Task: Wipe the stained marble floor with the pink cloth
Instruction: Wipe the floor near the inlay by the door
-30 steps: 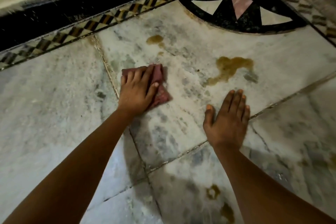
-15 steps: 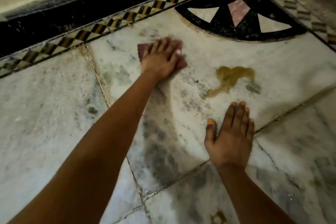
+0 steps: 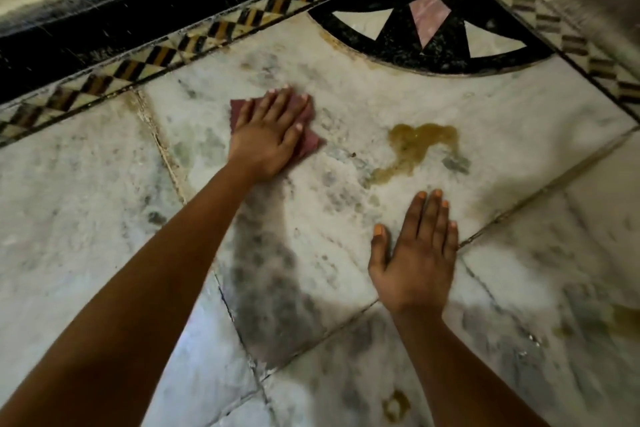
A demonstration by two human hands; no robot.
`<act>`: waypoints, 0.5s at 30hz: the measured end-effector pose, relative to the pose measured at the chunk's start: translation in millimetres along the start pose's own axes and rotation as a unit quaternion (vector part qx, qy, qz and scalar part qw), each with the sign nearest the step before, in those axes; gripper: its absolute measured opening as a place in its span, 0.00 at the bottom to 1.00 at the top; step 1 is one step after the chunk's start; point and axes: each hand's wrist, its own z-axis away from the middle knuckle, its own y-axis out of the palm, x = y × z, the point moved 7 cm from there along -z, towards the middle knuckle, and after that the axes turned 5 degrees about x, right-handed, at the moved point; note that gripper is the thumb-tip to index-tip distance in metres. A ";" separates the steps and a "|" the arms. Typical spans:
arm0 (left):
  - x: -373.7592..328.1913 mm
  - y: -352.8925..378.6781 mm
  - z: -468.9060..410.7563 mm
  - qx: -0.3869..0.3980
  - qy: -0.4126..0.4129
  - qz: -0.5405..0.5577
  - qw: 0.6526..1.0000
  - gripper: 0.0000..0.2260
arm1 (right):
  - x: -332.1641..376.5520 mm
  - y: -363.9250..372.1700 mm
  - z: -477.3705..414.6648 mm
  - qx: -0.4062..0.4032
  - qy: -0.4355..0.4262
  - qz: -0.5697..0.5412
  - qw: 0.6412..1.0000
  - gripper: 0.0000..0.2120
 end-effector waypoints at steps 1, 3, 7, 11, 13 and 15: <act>6.0 0.1 17.6 0.004 0.030 -0.008 1.000 0.27 | 0.0 0.1 -0.1 0.004 0.001 0.001 1.000 0.35; 33.7 -3.3 38.4 0.001 0.043 -0.014 0.999 0.29 | -0.5 0.0 0.1 0.003 -0.001 0.005 1.000 0.35; 100.8 -24.7 12.0 -0.042 -0.113 0.002 0.993 0.26 | -0.2 -1.2 -0.3 0.001 -0.002 -0.003 1.000 0.35; 127.4 -40.0 -57.1 -0.029 -0.290 0.054 0.955 0.24 | -0.9 -1.1 1.2 -0.006 -0.009 0.003 1.000 0.34; 107.3 -42.4 -91.0 -0.005 -0.282 0.063 0.957 0.24 | -2.5 0.5 1.0 -0.003 -0.005 0.000 1.000 0.35; 63.3 -40.0 -112.8 0.004 -0.228 0.041 0.973 0.24 | -1.9 -0.6 -0.5 -0.009 -0.005 -0.004 1.000 0.35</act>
